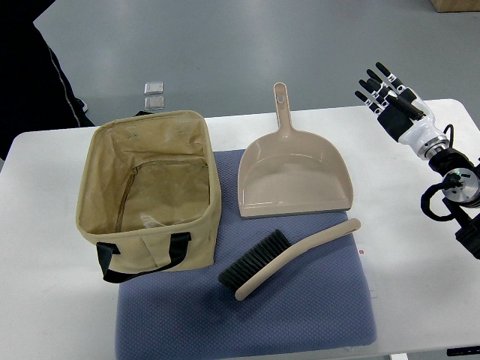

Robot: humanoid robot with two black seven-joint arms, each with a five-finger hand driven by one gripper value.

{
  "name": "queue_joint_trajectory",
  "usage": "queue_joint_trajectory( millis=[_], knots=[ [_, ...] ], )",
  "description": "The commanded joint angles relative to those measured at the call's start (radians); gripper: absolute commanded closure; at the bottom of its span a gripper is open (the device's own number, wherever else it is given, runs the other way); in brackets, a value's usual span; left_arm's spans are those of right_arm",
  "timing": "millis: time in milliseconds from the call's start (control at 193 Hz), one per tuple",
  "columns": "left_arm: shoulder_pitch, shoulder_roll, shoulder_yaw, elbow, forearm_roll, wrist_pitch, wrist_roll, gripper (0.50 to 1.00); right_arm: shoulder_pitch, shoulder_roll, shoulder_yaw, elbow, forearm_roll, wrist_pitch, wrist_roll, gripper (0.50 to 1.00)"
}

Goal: Put pink broom in yellow bag with right hand

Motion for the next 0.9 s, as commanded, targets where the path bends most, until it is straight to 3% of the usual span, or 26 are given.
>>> queue_joint_trajectory(
  millis=[0,896],
  knots=[
    [0.003,0.000,0.000,0.000,-0.001,0.000,0.000,0.500,0.000,0.000,0.000,0.004,0.000,0.002,0.000,0.572],
    [0.003,0.000,0.000,0.009,-0.007,0.008,-0.002,0.500,0.006,-0.018,0.000,0.007,0.000,0.072,-0.005,0.572]
  ],
)
